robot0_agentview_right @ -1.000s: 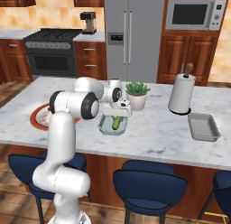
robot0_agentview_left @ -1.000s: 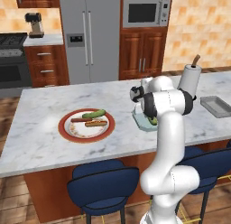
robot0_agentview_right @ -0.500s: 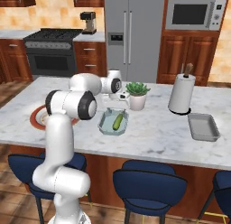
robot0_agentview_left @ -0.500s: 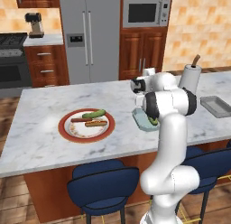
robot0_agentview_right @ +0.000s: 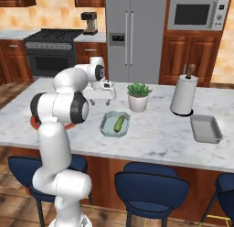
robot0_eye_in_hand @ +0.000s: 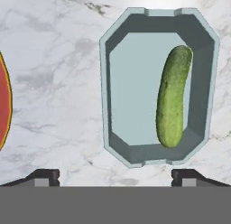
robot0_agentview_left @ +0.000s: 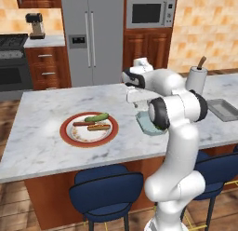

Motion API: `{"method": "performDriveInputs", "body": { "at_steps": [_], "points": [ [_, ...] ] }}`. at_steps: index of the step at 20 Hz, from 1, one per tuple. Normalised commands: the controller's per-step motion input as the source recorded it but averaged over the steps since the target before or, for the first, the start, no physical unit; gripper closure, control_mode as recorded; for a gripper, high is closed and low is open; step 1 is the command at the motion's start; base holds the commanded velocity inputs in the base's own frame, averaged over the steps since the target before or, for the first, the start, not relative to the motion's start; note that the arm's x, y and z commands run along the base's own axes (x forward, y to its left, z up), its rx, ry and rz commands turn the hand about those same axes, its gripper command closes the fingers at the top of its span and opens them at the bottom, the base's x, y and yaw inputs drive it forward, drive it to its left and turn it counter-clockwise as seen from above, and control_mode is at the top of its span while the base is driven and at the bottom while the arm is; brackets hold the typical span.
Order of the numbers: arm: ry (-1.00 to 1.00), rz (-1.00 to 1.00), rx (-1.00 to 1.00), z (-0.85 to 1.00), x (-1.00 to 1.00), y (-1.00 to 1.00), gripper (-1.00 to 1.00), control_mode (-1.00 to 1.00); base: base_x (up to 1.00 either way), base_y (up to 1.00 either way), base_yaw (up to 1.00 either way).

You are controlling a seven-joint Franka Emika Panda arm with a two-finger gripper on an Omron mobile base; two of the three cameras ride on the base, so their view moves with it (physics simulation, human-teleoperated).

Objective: Place one cooked food and one vegetable from the large plate to each tupperware container.

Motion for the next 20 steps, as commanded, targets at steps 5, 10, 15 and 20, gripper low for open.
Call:
{"method": "performDriveInputs", "body": {
  "at_steps": [5,10,15,20],
  "points": [
    [-0.03,0.45,-0.01,-0.02,-0.36,0.9,-1.0,-1.0,0.0,0.0,0.0],
    [-0.05,0.33,0.0,-0.4,-0.08,0.2,-1.0,-1.0,0.0,0.0,0.0],
    [-0.04,0.41,-0.01,-0.31,0.21,0.53,-1.0,-1.0,0.0,0.0,0.0],
    [0.04,0.59,-0.01,0.0,0.23,0.96,-1.0,-1.0,0.0,0.0,0.0]
  ]
}}
